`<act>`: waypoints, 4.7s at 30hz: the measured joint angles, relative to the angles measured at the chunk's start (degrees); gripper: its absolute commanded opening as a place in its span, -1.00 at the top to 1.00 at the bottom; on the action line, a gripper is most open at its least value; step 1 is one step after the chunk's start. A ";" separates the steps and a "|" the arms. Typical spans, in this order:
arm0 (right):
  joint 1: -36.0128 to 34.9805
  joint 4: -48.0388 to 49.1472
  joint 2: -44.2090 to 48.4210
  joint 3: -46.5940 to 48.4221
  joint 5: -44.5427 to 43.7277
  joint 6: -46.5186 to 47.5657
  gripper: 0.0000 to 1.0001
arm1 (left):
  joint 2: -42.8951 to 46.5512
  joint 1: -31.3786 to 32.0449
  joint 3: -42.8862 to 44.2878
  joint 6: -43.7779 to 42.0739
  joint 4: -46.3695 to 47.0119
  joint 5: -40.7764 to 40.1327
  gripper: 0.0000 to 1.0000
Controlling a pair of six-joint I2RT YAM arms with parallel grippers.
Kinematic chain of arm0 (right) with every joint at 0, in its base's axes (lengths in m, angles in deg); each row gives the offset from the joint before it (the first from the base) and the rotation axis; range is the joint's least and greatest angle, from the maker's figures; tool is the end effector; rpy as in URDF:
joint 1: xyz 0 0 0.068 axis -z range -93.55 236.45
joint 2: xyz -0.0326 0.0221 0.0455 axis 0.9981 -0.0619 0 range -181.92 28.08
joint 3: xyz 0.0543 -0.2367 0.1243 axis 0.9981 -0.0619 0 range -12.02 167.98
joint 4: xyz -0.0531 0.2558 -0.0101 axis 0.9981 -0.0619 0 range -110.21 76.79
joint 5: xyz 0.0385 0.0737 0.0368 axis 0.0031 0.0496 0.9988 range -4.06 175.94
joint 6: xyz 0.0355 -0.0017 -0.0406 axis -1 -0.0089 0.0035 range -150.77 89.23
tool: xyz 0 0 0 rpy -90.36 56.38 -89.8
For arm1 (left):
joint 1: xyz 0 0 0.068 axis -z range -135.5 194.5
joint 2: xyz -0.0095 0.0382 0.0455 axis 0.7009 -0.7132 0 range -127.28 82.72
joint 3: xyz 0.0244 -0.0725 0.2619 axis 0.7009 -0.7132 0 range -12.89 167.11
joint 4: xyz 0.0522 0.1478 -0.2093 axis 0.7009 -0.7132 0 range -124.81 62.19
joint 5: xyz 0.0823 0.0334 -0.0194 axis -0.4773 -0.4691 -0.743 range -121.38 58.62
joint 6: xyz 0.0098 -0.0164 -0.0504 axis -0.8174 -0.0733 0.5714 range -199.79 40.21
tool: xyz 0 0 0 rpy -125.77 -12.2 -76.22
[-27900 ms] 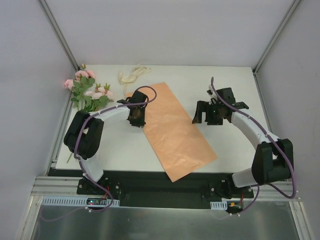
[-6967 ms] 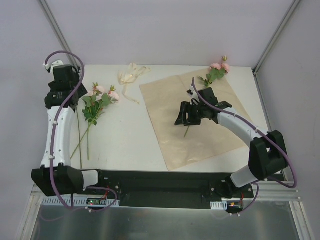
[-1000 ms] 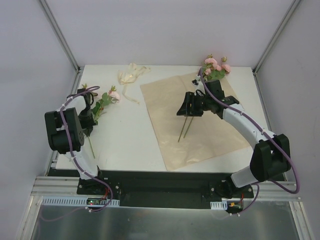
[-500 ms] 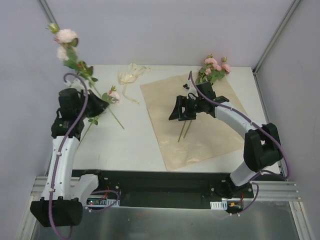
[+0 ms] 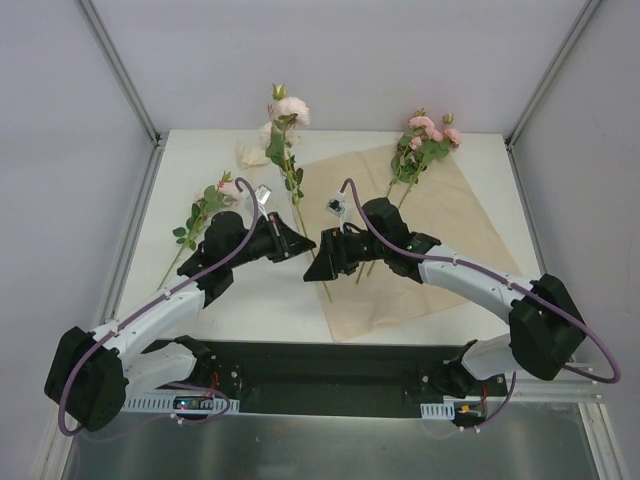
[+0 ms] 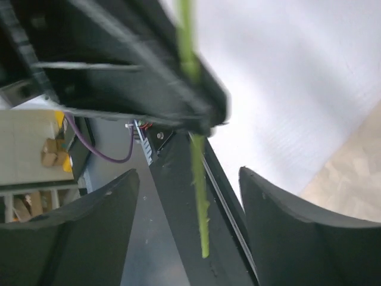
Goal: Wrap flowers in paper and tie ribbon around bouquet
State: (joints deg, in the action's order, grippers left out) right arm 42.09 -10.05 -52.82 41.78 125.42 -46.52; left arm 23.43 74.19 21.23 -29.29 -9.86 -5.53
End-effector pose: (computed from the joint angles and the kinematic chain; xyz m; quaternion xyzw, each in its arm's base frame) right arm 0.2105 0.2375 0.2748 -0.3734 0.7192 0.5020 0.3023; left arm 0.1988 -0.1312 0.2774 0.0134 0.7458 -0.5435 0.3849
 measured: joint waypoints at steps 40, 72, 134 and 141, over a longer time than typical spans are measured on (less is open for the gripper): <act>19.98 -20.70 -12.37 0.98 -36.52 -8.33 0.99 | 4.83 1.60 9.94 -17.27 -21.75 -0.98 -0.01; 17.31 -21.55 -2.93 4.28 -36.76 3.67 -0.44 | -11.67 -36.09 19.69 -37.88 -54.58 -38.60 -0.38; 1.18 -16.83 8.28 -0.28 -23.04 -1.55 -0.59 | -20.24 -38.16 19.65 -6.12 -47.47 -11.76 -0.55; 0.55 -21.18 18.23 -0.48 -28.63 -1.31 -0.59 | -34.84 -43.71 20.94 0.83 -48.63 -14.45 -0.30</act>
State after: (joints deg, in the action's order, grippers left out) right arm 42.64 -31.23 -34.59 41.30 96.79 -47.83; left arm -11.41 30.48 42.17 -28.46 -58.49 -19.98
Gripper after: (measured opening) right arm 0.798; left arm 0.677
